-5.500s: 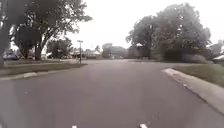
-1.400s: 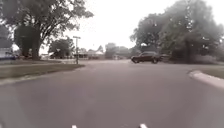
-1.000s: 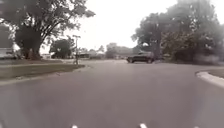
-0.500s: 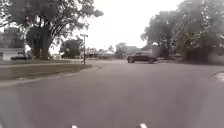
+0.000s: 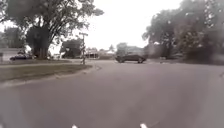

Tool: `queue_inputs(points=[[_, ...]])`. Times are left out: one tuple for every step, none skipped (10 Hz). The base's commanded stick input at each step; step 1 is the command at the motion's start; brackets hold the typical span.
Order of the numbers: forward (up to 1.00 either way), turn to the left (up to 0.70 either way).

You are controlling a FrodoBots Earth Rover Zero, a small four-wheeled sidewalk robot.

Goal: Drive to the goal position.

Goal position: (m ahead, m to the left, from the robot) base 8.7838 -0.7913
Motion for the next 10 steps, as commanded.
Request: queue_inputs(points=[[1.00, 0.00], [1.00, 0.00], [1.00, 0.00], [1.00, 0.00], [1.00, 0.00], [1.00, 0.00], [1.00, 0.00], [1.00, 0.00], [1.00, 0.00], [1.00, 0.00]])
